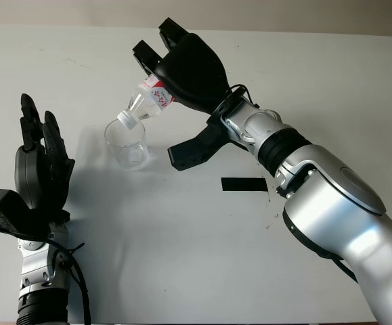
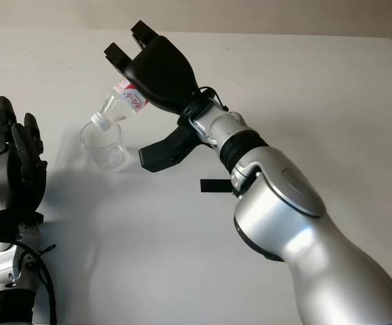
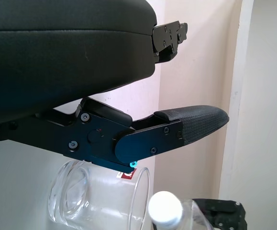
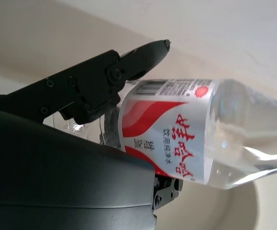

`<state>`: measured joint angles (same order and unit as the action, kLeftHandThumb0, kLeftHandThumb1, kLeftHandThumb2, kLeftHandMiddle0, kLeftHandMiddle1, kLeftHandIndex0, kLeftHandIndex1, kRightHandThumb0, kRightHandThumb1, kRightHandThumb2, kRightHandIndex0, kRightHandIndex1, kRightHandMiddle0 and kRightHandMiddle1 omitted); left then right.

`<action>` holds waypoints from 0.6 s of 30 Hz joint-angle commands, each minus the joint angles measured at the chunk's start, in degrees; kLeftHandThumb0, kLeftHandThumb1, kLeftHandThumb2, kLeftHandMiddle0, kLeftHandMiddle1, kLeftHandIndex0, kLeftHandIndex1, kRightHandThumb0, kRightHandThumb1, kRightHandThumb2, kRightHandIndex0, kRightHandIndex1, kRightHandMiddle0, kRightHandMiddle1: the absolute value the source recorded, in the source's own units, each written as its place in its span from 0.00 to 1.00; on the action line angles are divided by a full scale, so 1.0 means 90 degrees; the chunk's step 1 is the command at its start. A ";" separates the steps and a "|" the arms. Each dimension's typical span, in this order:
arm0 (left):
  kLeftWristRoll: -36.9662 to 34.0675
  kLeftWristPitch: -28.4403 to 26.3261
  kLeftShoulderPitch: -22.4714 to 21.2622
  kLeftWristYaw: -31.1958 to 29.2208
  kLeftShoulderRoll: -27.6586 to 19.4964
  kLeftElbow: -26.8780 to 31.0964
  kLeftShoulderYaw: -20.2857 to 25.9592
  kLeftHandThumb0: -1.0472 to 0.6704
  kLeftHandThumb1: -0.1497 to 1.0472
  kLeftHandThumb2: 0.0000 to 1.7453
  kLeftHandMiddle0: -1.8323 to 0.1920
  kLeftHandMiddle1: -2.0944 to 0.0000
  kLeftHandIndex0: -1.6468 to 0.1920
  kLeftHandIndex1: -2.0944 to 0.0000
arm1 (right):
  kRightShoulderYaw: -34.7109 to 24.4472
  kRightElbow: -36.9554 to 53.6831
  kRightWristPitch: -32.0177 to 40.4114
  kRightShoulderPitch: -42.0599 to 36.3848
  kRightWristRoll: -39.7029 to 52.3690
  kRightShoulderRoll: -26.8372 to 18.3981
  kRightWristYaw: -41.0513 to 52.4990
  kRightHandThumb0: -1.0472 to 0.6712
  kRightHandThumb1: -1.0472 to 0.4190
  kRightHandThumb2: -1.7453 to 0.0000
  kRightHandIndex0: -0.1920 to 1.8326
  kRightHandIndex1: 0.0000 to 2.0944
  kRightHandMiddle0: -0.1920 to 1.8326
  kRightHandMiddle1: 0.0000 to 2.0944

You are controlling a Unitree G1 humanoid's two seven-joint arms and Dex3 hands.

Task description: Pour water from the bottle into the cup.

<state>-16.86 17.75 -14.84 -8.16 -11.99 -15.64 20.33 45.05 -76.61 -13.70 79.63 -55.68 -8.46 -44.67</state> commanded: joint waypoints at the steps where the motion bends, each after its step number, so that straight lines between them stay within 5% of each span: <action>1: -0.0025 0.0022 0.0215 -0.0008 0.0158 -0.0147 -0.0020 0.16 1.00 0.38 0.97 0.97 1.00 0.99 | -0.0525 0.0075 -0.0338 -0.0007 0.0545 0.0065 0.0297 0.45 0.02 0.97 0.61 1.00 0.30 1.00; 7: -0.0031 -0.0006 0.0302 -0.0033 0.0107 -0.0077 0.0005 0.16 1.00 0.38 0.97 0.98 1.00 1.00 | -0.2236 0.0210 -0.0672 -0.0298 0.2530 0.0074 0.2039 0.51 0.00 0.88 0.64 1.00 0.28 1.00; 11: -0.0038 -0.0002 0.0317 -0.0039 0.0089 -0.0077 0.0025 0.16 1.00 0.39 0.98 0.98 1.00 1.00 | -0.3336 0.0381 -0.0787 -0.0565 0.3799 -0.0001 0.3192 0.52 0.00 0.88 0.70 1.00 0.54 1.00; 18: -0.0070 -0.0104 0.0328 -0.0086 0.0068 0.0006 0.0012 0.16 1.00 0.39 0.97 0.97 1.00 1.00 | -0.4466 0.0965 -0.0744 -0.1293 0.5160 -0.0250 0.4927 0.50 0.00 0.86 0.69 1.00 0.67 1.00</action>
<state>-17.20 16.96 -14.07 -8.64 -12.11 -14.69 20.46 6.72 -70.22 -20.00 69.52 -11.06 -9.84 -2.36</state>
